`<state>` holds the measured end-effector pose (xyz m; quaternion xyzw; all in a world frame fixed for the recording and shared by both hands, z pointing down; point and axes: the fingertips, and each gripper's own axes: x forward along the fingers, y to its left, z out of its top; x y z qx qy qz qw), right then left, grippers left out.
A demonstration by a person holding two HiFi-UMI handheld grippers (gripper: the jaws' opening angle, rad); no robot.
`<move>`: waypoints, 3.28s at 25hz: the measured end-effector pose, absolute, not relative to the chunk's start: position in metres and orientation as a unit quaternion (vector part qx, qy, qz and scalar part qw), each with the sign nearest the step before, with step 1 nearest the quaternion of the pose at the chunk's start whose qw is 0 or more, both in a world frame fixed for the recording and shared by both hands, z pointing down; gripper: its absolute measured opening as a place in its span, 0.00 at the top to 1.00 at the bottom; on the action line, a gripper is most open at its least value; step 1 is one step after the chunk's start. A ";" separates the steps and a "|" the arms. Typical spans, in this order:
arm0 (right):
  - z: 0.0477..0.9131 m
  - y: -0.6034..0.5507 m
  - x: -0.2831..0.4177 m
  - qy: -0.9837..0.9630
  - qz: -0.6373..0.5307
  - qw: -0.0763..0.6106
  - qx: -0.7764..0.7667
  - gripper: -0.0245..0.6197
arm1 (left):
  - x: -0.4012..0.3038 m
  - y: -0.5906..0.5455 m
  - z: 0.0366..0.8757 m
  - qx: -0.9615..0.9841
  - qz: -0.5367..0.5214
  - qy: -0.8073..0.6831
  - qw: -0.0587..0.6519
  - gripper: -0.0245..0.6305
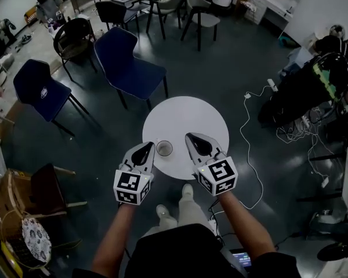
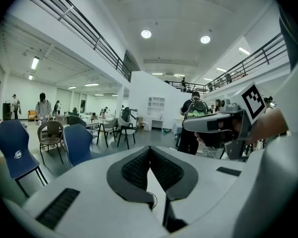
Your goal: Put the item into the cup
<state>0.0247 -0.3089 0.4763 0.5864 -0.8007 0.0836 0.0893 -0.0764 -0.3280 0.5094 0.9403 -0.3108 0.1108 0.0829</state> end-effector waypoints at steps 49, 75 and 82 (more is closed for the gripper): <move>0.375 -0.175 0.052 -0.819 0.040 0.034 0.571 0.94 | -0.040 -0.194 0.394 0.942 0.059 -0.330 0.035 0.94; 0.348 -0.004 0.065 -0.832 0.015 0.007 0.555 0.94 | -0.029 -0.014 0.368 0.937 0.041 -0.347 0.026 0.94; 0.345 0.039 0.077 -0.832 0.017 -0.008 0.554 0.94 | -0.014 0.033 0.365 0.937 0.048 -0.347 0.015 0.94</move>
